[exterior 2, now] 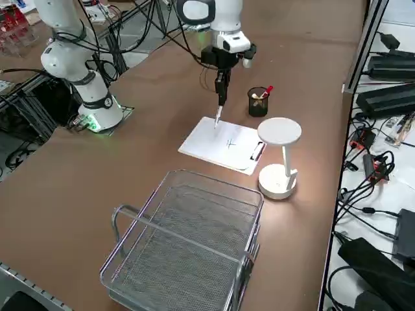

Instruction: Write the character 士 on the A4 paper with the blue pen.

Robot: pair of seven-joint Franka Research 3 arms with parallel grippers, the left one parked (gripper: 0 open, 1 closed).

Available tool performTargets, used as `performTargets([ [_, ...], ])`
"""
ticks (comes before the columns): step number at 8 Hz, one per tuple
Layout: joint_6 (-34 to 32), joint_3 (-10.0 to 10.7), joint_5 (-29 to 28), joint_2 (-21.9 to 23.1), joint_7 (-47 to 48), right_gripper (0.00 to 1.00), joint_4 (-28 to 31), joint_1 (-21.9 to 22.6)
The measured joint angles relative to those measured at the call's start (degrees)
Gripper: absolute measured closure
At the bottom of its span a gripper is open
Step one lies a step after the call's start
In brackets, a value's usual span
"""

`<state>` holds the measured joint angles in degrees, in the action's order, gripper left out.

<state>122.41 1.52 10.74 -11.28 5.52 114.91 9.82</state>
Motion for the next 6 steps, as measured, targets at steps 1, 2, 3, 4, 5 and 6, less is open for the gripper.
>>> performTargets([
  [1,2.43,1.04,0.64,-0.01,-0.81,0.80,2.06,-0.06],
  [2,4.33,2.12,0.89,-0.02,-1.97,0.80,3.75,-0.09],
  [3,5.85,2.91,1.08,-0.01,-2.68,0.80,4.94,-0.12],
  [4,7.03,3.51,1.31,-0.01,-3.24,0.80,5.79,-0.14],
  [5,7.52,3.79,1.49,-0.01,-3.54,0.80,6.25,-0.14],
  [6,7.60,3.88,1.79,-0.01,-3.59,0.80,6.44,-0.14],
])
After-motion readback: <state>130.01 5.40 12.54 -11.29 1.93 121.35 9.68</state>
